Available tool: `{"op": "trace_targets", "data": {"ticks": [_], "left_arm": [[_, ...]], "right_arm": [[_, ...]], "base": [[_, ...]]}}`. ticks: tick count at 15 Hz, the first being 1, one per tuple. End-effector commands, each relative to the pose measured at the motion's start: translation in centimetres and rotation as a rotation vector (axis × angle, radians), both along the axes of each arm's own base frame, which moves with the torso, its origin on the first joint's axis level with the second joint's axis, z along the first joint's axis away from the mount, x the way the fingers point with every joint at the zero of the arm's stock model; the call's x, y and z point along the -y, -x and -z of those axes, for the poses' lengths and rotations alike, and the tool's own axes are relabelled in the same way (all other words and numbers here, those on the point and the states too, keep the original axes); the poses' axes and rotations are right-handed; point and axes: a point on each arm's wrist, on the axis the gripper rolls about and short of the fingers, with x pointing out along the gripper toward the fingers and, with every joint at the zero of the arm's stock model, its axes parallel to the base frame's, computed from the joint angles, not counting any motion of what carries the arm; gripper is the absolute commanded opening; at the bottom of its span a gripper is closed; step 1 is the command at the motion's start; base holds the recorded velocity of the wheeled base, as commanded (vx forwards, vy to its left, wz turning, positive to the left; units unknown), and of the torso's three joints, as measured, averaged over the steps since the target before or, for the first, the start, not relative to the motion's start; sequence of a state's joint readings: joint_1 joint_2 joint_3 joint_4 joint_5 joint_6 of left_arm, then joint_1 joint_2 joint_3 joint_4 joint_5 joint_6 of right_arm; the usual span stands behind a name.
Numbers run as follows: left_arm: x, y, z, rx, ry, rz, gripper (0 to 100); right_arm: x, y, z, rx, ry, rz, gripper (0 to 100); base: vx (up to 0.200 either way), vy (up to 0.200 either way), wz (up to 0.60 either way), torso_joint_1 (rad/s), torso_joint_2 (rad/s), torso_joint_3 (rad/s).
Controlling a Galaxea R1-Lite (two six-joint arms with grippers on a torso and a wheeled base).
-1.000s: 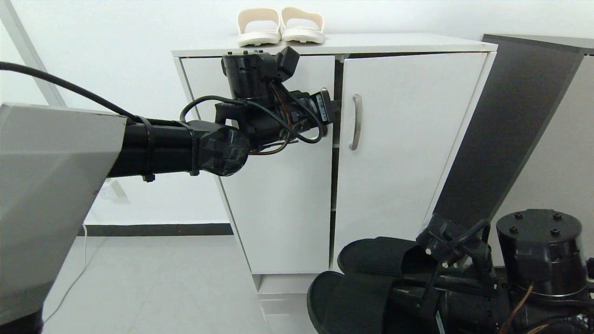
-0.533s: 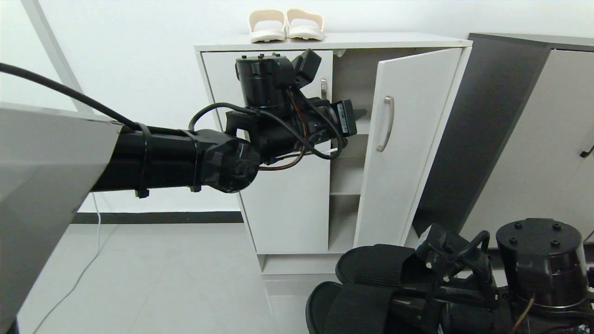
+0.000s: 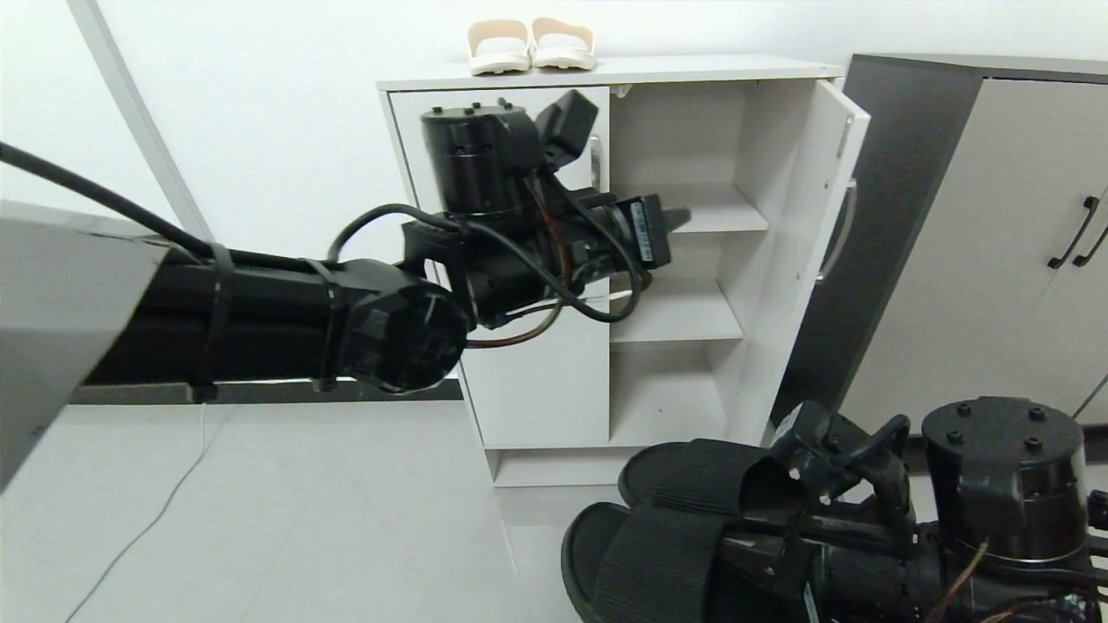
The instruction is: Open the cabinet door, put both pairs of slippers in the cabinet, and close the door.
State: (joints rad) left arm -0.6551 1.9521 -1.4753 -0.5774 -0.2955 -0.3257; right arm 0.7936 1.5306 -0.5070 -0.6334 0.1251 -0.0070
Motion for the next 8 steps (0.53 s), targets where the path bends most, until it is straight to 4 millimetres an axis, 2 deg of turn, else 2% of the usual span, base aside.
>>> {"op": "trace_targets", "data": {"ticks": [1,2,5,8], "left_arm": [[-3.8,1.0,-1.5,0.010,0.005,-0.075,0],[-6.3,2.8,-2.4,0.025,0.002,-0.181,0],[-12.1,8.9,-3.2,0.048,-0.063,-0.464,0],[-17.9,16.6,-1.8,0.008,-0.148,-0.753,0]], "right_arm": [[-0.3,-0.9,0.5,-0.016,0.003,0.025,0],[-0.7,-2.1,0.4,-0.023,-0.011,0.103,0],[-1.8,-4.0,-0.1,-0.040,-0.060,0.259,0],[-2.3,-5.4,0.5,-0.033,-0.039,0.345,0]], "base": [[0.000,0.000,0.00,0.000,0.00,0.000],[0.000,0.000,0.00,0.000,0.00,0.000],[0.000,0.000,0.00,0.000,0.00,0.000],[0.000,0.000,0.00,0.000,0.00,0.000]]}}
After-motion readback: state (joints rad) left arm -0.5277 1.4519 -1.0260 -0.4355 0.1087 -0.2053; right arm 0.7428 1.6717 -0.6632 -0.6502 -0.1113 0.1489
